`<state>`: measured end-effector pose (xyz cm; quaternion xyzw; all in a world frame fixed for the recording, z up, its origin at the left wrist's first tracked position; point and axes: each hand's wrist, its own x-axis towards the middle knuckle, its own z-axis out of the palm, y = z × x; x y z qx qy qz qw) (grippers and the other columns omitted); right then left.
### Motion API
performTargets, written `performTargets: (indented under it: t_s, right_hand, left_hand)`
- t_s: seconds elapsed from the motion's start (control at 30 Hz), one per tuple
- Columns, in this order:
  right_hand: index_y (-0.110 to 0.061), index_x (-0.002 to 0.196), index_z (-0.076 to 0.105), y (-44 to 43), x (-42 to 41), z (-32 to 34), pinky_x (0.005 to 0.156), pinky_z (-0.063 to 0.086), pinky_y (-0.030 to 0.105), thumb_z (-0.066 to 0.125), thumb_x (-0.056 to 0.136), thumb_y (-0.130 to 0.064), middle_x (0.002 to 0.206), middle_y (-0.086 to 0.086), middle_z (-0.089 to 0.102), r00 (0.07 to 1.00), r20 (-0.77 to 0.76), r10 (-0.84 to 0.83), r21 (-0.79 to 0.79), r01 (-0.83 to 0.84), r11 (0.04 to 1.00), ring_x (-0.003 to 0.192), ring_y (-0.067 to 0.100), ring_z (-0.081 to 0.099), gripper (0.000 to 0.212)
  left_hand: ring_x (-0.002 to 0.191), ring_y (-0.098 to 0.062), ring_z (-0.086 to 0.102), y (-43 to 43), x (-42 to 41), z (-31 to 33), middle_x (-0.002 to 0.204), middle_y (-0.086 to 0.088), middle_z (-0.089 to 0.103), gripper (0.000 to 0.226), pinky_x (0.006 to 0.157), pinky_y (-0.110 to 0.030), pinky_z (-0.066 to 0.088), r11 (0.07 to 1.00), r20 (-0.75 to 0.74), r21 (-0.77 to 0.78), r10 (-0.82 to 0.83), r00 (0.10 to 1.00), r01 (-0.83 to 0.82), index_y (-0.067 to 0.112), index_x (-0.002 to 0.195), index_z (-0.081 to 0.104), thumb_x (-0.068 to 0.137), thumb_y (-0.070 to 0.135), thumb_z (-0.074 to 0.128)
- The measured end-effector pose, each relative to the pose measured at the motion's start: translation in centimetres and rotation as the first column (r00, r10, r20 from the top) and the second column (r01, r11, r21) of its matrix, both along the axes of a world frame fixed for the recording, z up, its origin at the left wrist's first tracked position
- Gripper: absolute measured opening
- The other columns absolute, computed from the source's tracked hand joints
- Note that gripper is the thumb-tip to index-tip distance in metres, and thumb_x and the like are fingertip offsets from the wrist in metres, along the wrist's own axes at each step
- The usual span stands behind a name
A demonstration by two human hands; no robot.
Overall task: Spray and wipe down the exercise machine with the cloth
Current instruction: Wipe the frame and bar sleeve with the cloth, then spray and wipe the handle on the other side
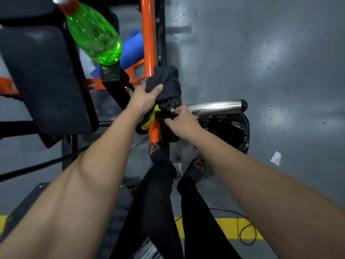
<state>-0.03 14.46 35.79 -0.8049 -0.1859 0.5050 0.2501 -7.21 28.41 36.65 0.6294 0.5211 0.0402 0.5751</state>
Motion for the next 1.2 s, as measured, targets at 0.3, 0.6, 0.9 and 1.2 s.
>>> performTargets:
  t_s: [0.3,0.6,0.9,1.2]
  right_hand:
    - [-0.031,0.162,-0.003,-0.7,0.6,12.0,0.121,0.029,0.049,0.079,0.074,-0.035,0.164,0.015,0.017,0.971,0.171,0.167,0.198,-0.2,0.96,0.149,0.036,0.025,0.121]
    - [-0.03,0.11,0.048,2.5,1.9,26.8,0.086,0.049,0.036,0.096,0.051,-0.055,0.123,0.002,0.058,0.817,0.382,0.432,0.164,-0.52,0.838,0.113,0.026,0.057,0.08]
    - [-0.032,0.12,0.054,8.5,-2.1,37.2,0.098,0.053,0.036,0.087,0.072,-0.052,0.117,-0.008,0.069,0.926,0.313,0.212,0.551,-0.359,0.753,0.108,0.012,0.065,0.061]
    - [-0.03,0.114,0.056,12.2,-1.8,39.8,0.097,0.053,0.039,0.07,0.089,-0.031,0.108,-0.008,0.069,0.949,0.299,-0.097,0.65,-0.128,0.749,0.103,0.015,0.066,0.029]
  left_hand:
    - [0.083,-0.012,0.069,-3.2,-3.8,13.4,0.088,0.001,0.076,0.004,0.085,-0.037,0.057,0.985,0.155,0.007,-0.17,0.973,0.171,0.016,0.093,0.077,0.093,0.019,0.076]
    - [0.083,-0.018,0.07,-2.2,-7.3,28.3,0.091,-0.011,0.077,0.018,0.075,-0.03,0.053,0.993,0.263,-0.001,-0.11,0.958,0.115,0.008,0.098,0.079,0.098,0.02,0.066]
    - [0.106,-0.037,0.07,-0.1,-8.8,33.9,0.116,-0.023,0.071,0.057,0.099,-0.043,0.055,0.632,0.579,-0.657,0.773,0.262,-0.411,0.002,0.112,0.074,0.099,0.048,0.044]
    - [0.107,-0.035,0.071,6.4,-5.5,37.1,0.122,-0.016,0.072,0.07,0.097,-0.048,0.057,0.788,0.405,-0.312,0.616,0.676,-0.531,0.011,0.133,0.064,0.083,0.059,0.052]
